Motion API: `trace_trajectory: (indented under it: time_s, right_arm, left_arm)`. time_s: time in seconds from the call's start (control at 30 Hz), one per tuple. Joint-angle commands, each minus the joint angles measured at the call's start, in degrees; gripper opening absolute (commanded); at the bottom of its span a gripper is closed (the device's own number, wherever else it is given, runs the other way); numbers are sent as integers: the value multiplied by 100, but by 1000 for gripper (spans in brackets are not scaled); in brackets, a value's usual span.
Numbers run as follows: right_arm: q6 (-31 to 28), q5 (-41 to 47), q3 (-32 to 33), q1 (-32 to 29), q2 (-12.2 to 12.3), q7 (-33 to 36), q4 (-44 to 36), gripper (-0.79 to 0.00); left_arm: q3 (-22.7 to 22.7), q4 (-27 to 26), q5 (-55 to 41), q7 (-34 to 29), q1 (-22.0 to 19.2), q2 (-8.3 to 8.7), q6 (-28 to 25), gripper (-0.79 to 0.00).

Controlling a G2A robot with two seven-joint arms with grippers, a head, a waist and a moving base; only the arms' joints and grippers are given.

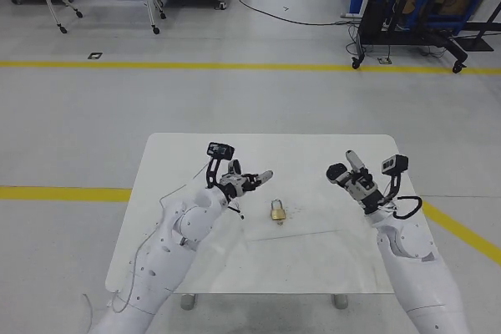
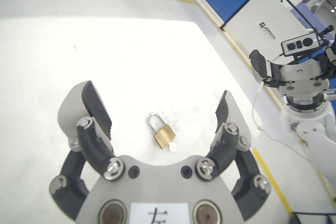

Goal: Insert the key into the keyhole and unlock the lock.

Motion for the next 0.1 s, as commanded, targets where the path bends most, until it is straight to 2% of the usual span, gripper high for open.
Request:
trace_trajectory:
  time_s: [0.0, 0.07]
  right_arm:
    - [-194, -193, 290, -129, 24, -284, -289, 0]
    - [-358, -241, 421, -215, 35, -328, -429, 0]
  left_arm:
    - [-215, -590, 769, 188, 213, 77, 146, 0]
    - [-457, -1046, 985, 417, 429, 128, 210, 0]
